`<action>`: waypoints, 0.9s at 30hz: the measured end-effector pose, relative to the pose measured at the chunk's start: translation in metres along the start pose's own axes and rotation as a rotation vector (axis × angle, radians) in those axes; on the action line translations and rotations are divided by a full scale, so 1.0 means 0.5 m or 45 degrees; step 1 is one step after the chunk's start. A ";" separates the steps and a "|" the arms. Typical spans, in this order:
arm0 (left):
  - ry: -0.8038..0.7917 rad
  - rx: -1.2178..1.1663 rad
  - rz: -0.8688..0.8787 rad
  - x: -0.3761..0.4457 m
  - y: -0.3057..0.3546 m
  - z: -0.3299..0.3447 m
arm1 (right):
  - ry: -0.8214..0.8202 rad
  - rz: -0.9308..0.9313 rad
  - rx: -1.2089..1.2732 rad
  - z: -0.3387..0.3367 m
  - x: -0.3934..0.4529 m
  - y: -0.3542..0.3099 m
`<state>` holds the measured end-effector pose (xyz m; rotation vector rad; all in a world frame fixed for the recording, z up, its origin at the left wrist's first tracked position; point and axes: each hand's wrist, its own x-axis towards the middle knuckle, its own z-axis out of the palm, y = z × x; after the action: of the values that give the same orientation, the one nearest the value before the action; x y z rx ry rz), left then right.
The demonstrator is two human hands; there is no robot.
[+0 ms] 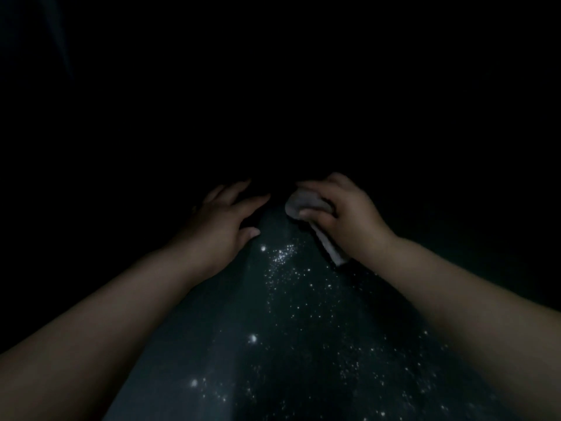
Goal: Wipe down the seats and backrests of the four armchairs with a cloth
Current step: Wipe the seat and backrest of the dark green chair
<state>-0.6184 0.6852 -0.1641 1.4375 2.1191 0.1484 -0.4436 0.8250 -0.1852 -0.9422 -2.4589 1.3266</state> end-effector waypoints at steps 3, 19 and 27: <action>0.045 -0.020 -0.006 -0.013 -0.006 0.005 | 0.055 -0.092 -0.088 0.013 0.061 -0.019; 0.146 -0.111 -0.050 -0.061 -0.030 0.027 | 0.086 -0.087 -0.232 0.071 0.025 -0.051; 0.106 -0.100 -0.048 -0.086 -0.037 0.025 | 0.111 -0.104 -0.096 0.062 -0.001 -0.055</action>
<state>-0.6160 0.6367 -0.1649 1.3670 2.1804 0.2784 -0.4690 0.7927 -0.1811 -0.8859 -2.4680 1.1501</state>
